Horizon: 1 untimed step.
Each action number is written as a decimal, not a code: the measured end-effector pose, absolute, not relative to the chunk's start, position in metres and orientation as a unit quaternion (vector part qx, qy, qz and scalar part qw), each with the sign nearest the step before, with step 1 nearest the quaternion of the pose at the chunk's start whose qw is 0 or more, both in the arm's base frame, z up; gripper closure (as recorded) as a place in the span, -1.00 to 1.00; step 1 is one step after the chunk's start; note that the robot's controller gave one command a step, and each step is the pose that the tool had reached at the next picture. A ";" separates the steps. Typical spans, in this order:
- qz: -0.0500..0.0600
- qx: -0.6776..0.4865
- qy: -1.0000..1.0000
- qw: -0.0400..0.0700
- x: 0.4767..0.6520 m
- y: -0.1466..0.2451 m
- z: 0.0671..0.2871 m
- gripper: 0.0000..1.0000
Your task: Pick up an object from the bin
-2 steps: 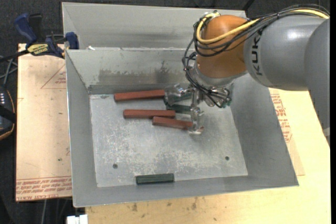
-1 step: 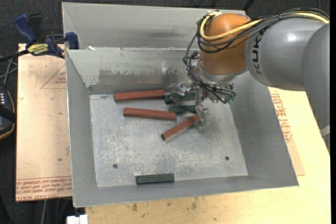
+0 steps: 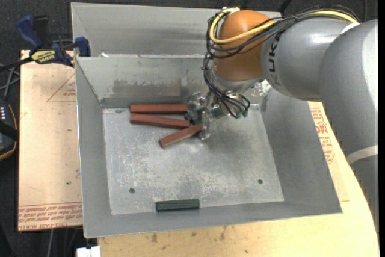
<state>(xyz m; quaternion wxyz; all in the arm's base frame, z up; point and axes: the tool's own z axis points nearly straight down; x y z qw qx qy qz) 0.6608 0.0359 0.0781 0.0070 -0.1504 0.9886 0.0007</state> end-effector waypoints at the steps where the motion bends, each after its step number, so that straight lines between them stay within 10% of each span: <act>1: 0.001 -0.150 0.989 0.007 0.661 0.036 0.078 1.00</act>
Offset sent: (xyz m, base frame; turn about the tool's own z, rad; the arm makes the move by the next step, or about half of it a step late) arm -0.0082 -0.0346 0.2097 -0.0075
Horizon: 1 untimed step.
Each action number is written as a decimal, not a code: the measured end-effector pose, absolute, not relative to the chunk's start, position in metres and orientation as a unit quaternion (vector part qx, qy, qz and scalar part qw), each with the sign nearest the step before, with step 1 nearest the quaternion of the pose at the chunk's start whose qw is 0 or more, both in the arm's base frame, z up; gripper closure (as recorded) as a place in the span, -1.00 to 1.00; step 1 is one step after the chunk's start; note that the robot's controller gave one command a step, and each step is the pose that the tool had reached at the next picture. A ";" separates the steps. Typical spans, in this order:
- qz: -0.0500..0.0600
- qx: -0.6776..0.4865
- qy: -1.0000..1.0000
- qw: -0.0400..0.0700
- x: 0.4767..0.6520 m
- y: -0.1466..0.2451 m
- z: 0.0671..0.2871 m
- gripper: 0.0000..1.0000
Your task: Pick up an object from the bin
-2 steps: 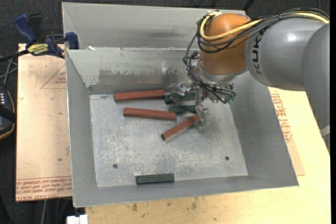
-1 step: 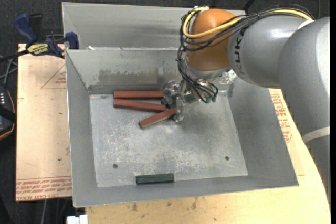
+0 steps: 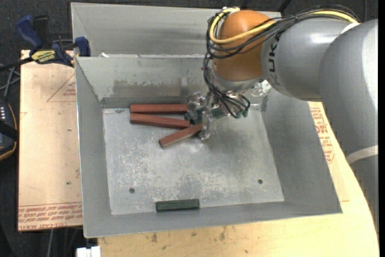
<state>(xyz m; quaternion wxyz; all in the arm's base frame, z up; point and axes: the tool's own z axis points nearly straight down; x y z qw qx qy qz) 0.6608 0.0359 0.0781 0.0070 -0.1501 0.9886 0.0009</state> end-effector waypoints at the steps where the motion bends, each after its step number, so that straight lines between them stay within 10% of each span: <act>1: 0.000 -0.153 0.988 0.001 0.653 0.003 0.280 1.00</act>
Offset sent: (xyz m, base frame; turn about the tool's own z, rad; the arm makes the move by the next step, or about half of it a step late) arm 0.0000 0.0000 0.0000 0.0000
